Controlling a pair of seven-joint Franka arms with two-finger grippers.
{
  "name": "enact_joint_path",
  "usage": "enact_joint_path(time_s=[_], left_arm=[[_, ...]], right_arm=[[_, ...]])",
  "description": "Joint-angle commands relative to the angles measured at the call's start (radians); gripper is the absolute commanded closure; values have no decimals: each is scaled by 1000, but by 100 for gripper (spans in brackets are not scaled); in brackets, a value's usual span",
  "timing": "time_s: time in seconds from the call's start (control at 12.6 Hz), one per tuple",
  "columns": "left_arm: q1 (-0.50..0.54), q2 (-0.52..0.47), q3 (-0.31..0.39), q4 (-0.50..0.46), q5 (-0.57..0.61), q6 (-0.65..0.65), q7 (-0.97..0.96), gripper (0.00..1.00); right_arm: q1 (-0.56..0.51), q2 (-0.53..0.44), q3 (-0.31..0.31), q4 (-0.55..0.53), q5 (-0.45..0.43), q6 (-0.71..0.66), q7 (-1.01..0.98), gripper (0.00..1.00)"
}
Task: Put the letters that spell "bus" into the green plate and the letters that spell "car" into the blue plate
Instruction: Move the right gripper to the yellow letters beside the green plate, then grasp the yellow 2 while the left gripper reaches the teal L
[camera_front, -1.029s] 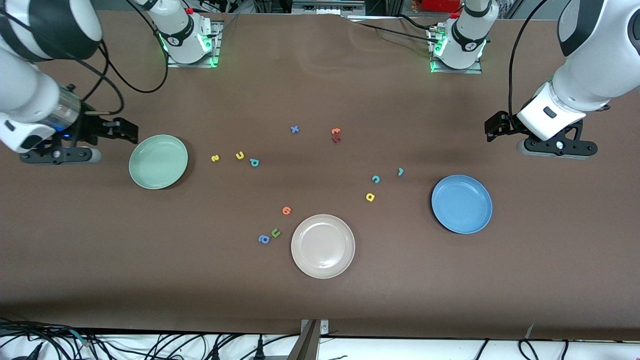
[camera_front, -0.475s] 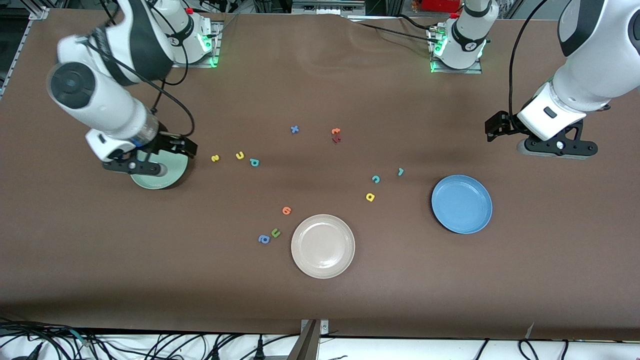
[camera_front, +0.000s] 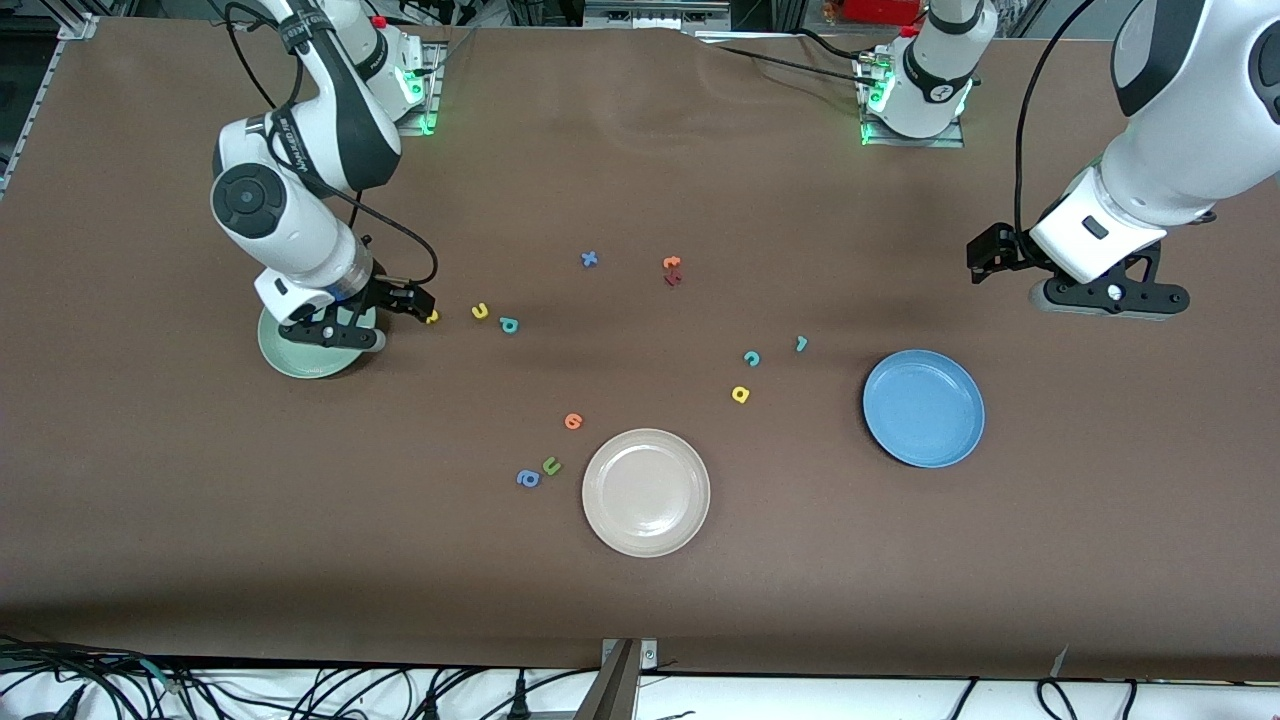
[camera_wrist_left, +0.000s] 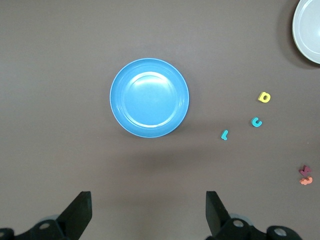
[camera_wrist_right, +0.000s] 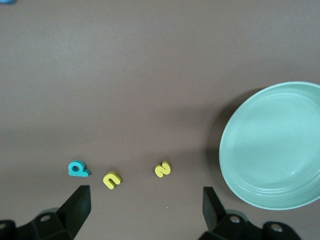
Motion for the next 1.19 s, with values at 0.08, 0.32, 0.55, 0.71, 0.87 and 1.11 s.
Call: enact_joint_path(time_s=[0.08, 0.32, 0.55, 0.71, 0.87, 1.11], left_arm=[[-2, 4, -4, 9, 26, -22, 11, 0], [-4, 4, -6, 5, 26, -22, 14, 0], [-10, 15, -6, 3, 26, -22, 16, 0], [-11, 21, -6, 3, 26, -21, 16, 0], [-39, 57, -6, 8, 26, -15, 9, 0], [-85, 129, -6, 8, 28, 27, -18, 0]], right_arm=[[-9, 26, 10, -18, 13, 23, 10, 1], [-7, 44, 10, -20, 13, 45, 10, 1], [-7, 84, 12, -46, 12, 97, 4, 1], [-9, 132, 10, -61, 4, 163, -14, 1], [-9, 161, 10, -61, -5, 197, -17, 1], [-9, 198, 7, -61, -13, 221, -50, 1]])
